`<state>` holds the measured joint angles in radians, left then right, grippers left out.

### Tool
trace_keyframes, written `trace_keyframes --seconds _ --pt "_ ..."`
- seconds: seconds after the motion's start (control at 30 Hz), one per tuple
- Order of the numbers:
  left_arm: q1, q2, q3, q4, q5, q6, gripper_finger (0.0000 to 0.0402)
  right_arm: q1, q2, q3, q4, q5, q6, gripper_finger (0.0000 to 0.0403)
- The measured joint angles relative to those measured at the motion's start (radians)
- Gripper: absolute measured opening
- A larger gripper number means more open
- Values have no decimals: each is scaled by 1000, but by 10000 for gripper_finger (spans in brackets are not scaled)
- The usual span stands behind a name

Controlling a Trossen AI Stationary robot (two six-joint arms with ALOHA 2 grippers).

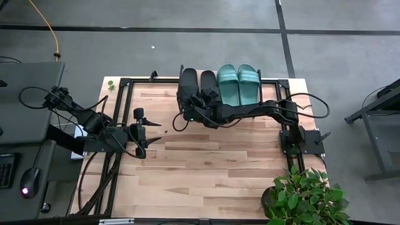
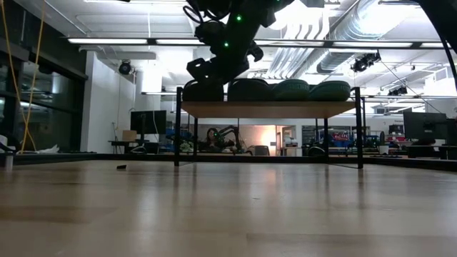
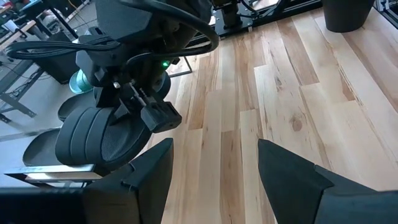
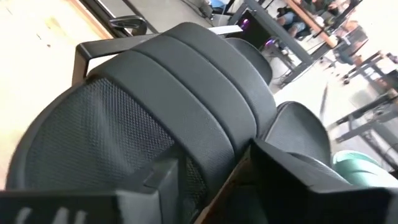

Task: Pick and place slides into the shelf
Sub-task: Put the black slide on the shelf

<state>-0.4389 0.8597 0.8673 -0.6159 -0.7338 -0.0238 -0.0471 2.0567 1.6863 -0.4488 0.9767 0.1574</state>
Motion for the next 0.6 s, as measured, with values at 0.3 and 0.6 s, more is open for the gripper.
trace_keyframes --seconds 0.3,0.6 --pt "0 0 0 0 0 0 216 9 -5 34 -10 17 -47 188" --pt "0 0 0 0 0 -6 216 16 -7 109 -109 18 -22 188"
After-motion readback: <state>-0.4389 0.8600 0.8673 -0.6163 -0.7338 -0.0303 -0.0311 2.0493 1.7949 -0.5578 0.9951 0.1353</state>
